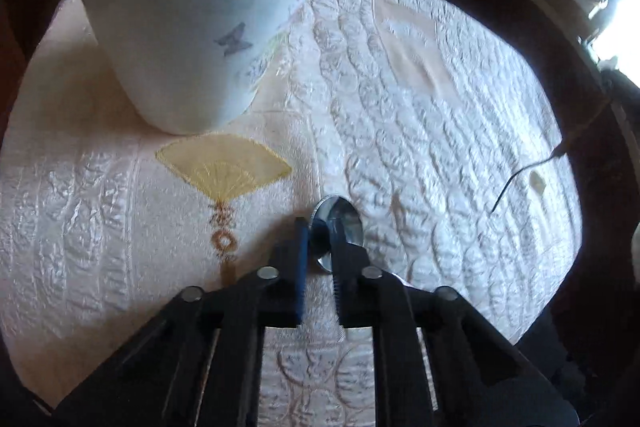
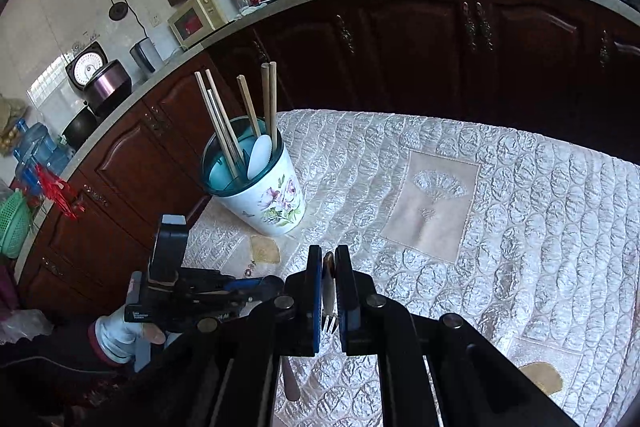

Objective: Organize utensils

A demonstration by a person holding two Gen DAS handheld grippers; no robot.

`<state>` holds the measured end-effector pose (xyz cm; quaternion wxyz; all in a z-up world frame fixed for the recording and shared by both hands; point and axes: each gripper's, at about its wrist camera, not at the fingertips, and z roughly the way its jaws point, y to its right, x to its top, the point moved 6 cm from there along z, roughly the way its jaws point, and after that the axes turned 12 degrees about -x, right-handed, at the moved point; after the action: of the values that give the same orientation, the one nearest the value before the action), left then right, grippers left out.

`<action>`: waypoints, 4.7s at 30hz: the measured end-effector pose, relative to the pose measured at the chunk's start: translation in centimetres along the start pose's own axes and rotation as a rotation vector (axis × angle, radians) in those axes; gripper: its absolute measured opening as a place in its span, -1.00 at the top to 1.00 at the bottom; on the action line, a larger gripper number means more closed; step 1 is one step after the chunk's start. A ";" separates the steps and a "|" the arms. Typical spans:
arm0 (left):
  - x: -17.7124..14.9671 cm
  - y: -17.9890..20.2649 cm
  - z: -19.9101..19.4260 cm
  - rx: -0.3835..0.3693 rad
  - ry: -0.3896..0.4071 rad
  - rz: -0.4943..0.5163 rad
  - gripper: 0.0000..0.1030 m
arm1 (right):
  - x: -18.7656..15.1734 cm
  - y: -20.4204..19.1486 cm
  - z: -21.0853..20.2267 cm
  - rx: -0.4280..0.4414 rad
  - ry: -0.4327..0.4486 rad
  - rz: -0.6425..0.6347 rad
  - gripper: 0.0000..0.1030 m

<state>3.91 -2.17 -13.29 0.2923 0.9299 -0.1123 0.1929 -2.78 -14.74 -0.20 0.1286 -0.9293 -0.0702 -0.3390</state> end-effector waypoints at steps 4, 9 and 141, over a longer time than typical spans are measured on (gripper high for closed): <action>0.1 0.6 -1.8 0.024 0.033 0.033 0.93 | 0.2 -0.3 -0.3 0.000 0.002 -0.008 0.89; 0.4 1.8 -6.7 0.052 0.114 0.088 0.98 | 1.0 -1.0 -1.4 0.017 0.031 -0.018 0.89; 6.2 5.8 -21.5 0.471 0.621 0.070 0.02 | 6.6 -11.6 -1.0 -0.090 0.240 -0.083 0.13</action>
<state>1.34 5.19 8.41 0.0841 0.8644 -0.0028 0.4957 -0.93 -3.68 7.03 0.0801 -0.8832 -0.0773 -0.4557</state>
